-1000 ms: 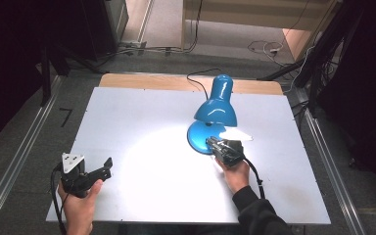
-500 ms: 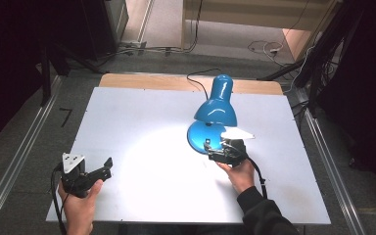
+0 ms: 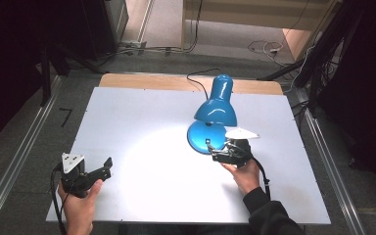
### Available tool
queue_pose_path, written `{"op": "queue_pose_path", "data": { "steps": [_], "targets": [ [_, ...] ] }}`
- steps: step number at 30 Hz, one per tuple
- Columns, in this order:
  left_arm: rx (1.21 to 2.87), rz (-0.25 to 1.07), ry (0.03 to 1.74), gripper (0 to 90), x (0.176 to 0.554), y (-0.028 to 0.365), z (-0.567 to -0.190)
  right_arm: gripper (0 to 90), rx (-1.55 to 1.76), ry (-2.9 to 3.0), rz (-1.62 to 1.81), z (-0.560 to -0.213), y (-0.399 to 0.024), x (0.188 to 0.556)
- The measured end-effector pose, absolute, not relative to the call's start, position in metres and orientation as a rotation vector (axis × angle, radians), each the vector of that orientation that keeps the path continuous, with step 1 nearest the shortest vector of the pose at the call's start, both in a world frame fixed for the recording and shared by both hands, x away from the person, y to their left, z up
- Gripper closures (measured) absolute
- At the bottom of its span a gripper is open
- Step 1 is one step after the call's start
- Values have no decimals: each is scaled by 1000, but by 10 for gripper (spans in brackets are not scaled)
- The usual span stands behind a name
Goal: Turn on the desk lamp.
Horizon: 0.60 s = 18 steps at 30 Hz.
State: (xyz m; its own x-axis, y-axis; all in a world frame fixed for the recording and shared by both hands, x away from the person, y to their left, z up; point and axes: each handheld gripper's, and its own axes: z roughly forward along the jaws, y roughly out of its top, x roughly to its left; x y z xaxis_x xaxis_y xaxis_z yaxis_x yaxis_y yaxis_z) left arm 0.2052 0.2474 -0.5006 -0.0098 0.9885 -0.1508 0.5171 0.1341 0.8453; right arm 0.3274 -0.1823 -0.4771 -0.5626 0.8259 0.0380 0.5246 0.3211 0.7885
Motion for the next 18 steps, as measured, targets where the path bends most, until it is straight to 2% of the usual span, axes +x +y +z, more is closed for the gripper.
{"op": "queue_pose_path", "data": {
  "steps": [18],
  "targets": [
    [1486, 763, 1631, 70, 205, 247, -500, 187, 1227, 2174, 1102, -473, -209, 322]
  ]
}}
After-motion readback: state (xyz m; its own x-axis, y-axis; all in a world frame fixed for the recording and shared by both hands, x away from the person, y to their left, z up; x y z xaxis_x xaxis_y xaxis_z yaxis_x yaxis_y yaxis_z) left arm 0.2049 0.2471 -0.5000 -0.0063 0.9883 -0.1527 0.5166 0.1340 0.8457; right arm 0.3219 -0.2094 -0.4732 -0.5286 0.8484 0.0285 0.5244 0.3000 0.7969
